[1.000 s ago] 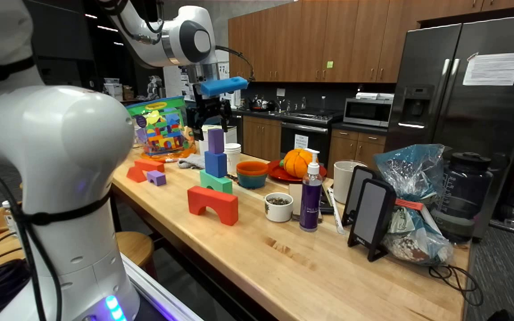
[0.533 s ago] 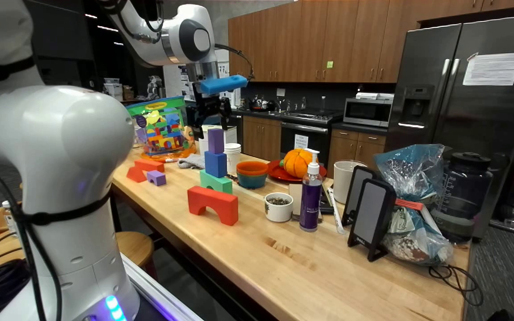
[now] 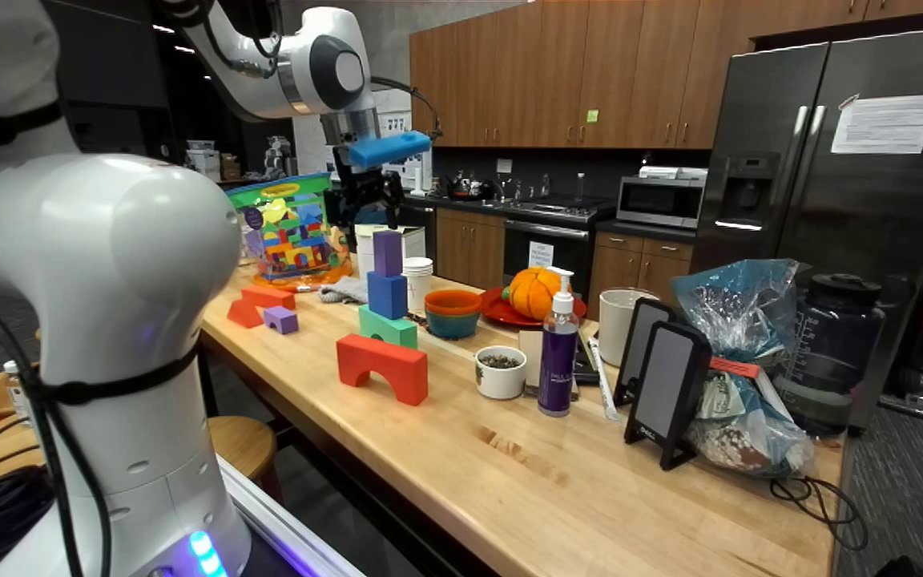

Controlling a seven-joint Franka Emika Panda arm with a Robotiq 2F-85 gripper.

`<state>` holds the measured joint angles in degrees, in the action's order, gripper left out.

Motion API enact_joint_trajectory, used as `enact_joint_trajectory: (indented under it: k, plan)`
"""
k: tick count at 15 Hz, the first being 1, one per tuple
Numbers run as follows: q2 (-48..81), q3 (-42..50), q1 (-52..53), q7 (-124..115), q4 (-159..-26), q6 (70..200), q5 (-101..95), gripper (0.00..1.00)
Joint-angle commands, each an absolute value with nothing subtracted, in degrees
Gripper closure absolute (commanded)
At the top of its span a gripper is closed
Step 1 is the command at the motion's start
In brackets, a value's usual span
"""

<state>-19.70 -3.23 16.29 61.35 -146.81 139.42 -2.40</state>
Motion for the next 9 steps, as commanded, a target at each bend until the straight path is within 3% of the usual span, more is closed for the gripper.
enact_joint_trajectory:
  k: [1, 9]
  plan:
    - [-19.3, -5.0, 17.0, 61.6, -146.5, 140.4, -3.0, 0.0]
    - [-15.0, -10.6, 21.1, 62.1, -146.5, 142.6, -4.0, 0.0]
